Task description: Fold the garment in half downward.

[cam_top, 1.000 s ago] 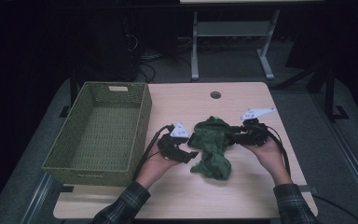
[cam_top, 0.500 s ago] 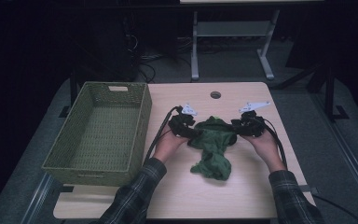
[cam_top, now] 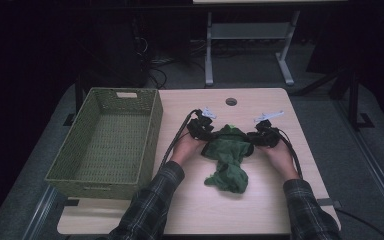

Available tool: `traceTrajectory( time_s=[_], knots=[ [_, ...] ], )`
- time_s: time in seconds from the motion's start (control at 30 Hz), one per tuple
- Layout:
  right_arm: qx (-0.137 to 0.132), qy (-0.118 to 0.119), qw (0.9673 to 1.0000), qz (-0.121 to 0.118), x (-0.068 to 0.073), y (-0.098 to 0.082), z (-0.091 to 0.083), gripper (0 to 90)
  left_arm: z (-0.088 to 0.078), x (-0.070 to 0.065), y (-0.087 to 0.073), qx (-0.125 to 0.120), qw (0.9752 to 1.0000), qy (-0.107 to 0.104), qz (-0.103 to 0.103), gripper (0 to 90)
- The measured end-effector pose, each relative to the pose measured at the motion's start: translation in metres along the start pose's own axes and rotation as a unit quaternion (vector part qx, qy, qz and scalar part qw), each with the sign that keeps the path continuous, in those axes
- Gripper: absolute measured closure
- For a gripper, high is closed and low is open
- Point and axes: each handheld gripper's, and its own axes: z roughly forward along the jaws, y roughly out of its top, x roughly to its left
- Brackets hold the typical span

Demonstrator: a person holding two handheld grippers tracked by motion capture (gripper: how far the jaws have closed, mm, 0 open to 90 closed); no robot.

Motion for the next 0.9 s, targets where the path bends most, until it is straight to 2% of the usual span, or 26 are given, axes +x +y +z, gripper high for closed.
traceTrajectory(
  time_s=[0.17, 0.3, 0.4, 0.47, 0.6, 0.73, 0.87, 0.9],
  knots=[
    [-0.001, 0.006, 1.0, 0.003, 0.002, 0.0, 0.002, 74.6, 0.007, 0.002, -0.004, 0.009, 0.9999, -0.005, -0.005, 64.5],
    [0.0, 0.005, 1.0, -0.001, 0.004, 0.001, 0.002, 85.6, 0.009, 0.001, -0.004, 0.01, 0.9999, -0.008, 0.003, 76.2],
    [-0.002, 0.009, 1.0, 0.004, 0.003, 0.001, 0.002, 87.0, 0.008, -0.001, -0.002, 0.013, 0.9999, -0.007, -0.004, 85.5],
    [-0.007, 0.015, 0.9999, 0.005, 0.003, 0.001, 0.0, 87.1, 0.005, -0.001, 0.0, 0.015, 0.9998, -0.008, -0.014, 86.7],
    [-0.022, 0.012, 0.9997, 0.005, 0.006, 0.006, -0.01, 87.4, -0.008, -0.003, 0.006, -0.007, 0.9999, -0.006, -0.014, 86.7],
    [-0.038, 0.005, 0.9992, -0.011, 0.008, 0.01, -0.02, 87.7, -0.023, -0.004, 0.016, -0.027, 0.9995, -0.003, -0.013, 86.7],
    [-0.053, 0.008, 0.9985, 0.002, 0.003, 0.013, -0.029, 87.8, -0.035, -0.008, 0.028, -0.045, 0.999, 0.002, -0.006, 86.7],
    [-0.048, 0.015, 0.9987, 0.008, 0.001, 0.015, -0.03, 87.8, -0.038, -0.008, 0.031, -0.047, 0.9989, 0.005, -0.003, 86.7]
  ],
)
